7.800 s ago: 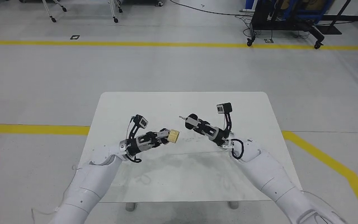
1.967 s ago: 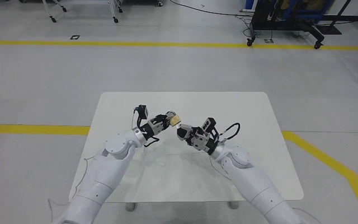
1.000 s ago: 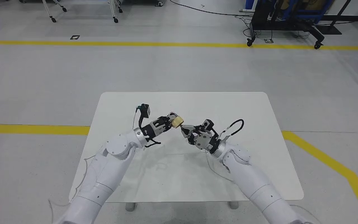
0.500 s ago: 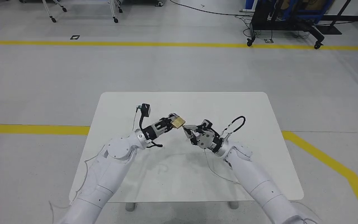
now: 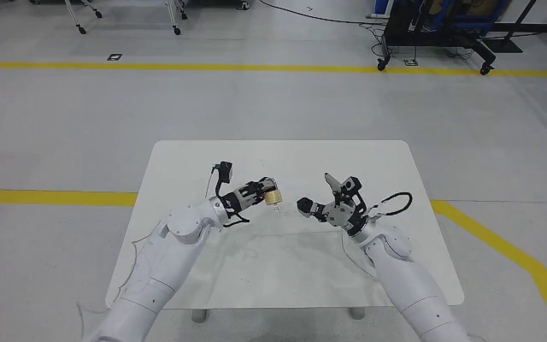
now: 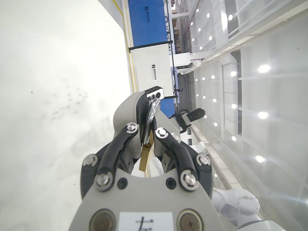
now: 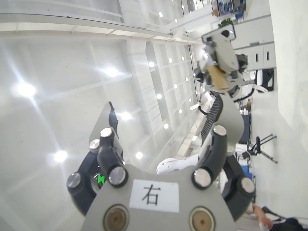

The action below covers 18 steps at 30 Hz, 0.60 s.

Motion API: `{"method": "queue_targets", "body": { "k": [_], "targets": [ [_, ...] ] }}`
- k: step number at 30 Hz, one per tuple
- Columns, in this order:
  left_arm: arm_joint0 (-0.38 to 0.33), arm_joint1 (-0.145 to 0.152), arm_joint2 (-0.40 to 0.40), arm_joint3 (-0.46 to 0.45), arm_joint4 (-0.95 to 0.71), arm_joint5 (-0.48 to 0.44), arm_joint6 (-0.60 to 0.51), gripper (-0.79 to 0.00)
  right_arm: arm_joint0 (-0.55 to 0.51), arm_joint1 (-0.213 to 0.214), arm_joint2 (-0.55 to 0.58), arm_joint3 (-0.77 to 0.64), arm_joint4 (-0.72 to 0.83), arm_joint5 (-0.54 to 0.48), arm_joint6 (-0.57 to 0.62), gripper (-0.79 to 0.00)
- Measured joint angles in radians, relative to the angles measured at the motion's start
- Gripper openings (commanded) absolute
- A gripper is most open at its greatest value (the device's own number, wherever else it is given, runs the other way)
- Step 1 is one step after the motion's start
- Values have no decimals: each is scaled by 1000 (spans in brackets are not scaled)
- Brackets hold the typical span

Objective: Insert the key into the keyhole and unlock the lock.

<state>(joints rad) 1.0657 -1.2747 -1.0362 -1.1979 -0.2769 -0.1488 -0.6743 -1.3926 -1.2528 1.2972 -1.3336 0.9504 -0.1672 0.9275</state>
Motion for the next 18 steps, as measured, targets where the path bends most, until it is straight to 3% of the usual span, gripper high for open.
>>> {"method": "queue_targets", "body": {
  "k": [2,18],
  "targets": [
    [-17,-8,27,11,28,31,27,-785,-51,5,45,-55,-3,-30,-25,0],
    [-122,-82,229,146,193,276,217,-770,-29,4,28,-32,-3,-18,-16,0]
  ]
}}
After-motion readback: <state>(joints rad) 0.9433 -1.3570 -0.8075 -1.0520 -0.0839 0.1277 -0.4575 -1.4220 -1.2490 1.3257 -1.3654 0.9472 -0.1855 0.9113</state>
